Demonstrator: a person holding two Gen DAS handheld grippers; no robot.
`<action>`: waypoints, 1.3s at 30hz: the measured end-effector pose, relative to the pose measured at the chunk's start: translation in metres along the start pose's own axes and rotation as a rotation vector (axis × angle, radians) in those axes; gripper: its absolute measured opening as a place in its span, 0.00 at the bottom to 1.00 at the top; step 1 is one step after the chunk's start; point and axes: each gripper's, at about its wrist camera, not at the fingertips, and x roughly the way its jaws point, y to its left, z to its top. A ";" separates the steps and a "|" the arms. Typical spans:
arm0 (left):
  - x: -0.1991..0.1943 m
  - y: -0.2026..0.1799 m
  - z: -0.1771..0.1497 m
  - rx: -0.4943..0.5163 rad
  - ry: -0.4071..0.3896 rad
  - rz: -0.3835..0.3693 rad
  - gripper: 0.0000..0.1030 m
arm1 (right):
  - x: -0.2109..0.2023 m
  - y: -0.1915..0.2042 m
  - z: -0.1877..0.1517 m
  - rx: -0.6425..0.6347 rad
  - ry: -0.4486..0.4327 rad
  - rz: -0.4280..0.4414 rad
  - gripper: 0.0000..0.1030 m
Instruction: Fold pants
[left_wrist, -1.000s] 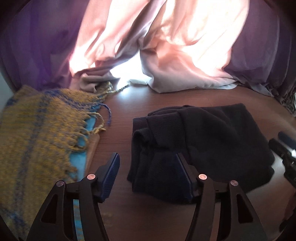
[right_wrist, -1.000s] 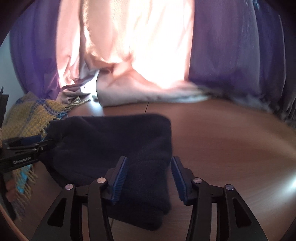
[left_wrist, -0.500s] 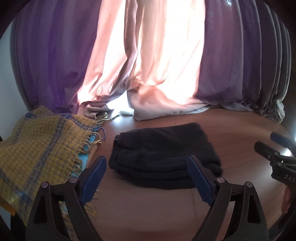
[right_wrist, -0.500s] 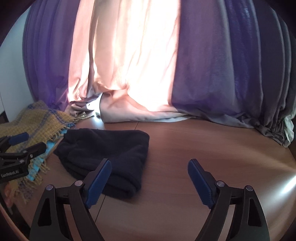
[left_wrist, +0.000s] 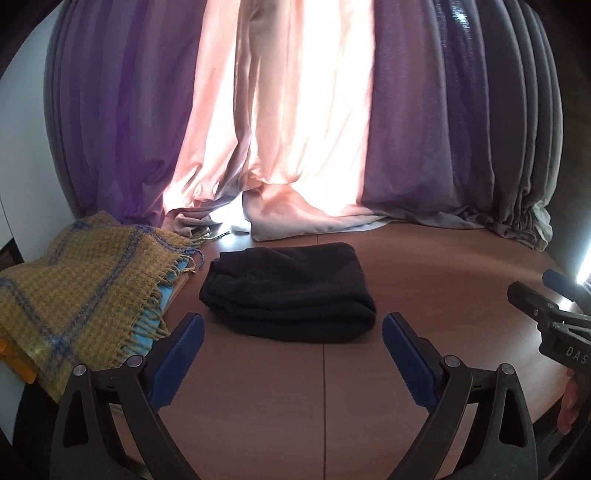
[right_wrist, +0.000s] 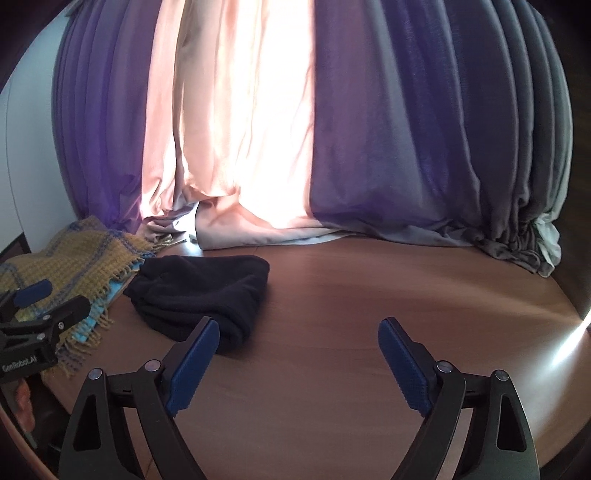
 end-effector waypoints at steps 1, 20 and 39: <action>-0.005 -0.003 -0.002 0.001 -0.002 0.002 0.96 | -0.006 -0.003 -0.002 0.005 -0.002 -0.001 0.86; -0.081 -0.034 -0.037 0.006 -0.020 -0.015 0.99 | -0.094 -0.030 -0.044 0.022 -0.046 -0.016 0.86; -0.104 -0.054 -0.049 0.010 -0.025 -0.031 1.00 | -0.130 -0.051 -0.060 0.031 -0.066 -0.029 0.86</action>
